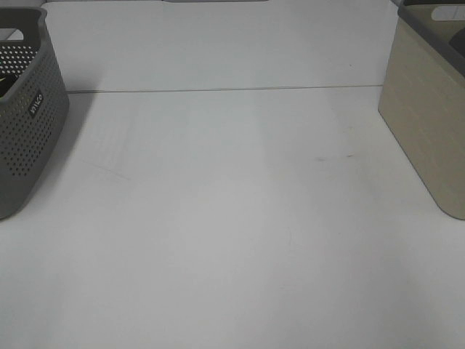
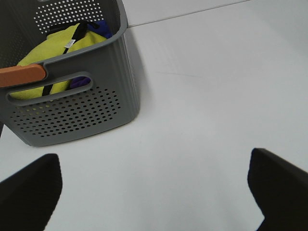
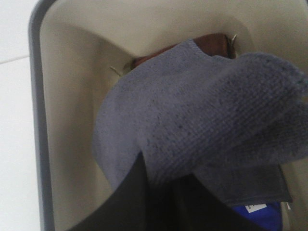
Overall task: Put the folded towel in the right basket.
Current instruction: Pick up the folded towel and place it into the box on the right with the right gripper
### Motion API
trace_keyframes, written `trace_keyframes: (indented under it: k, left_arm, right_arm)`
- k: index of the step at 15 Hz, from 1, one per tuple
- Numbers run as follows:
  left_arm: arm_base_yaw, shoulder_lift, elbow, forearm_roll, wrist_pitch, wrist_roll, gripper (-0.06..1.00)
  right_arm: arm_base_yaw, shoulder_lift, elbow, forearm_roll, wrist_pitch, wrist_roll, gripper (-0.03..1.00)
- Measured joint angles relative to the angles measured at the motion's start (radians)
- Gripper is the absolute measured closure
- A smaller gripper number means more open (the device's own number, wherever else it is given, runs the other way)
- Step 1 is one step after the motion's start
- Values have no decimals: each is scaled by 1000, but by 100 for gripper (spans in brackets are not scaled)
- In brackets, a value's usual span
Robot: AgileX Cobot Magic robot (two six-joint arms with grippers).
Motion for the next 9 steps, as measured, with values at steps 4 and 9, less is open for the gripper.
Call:
trace_keyframes:
  k: [4,9]
  left_arm:
    - [0,0,0,0,0,0,-4]
    - [0,0,0,0,0,0,-4]
  right_arm:
    - [0,78,0,-1,21,4,59]
    - [2,73,1,-1,68,29,14]
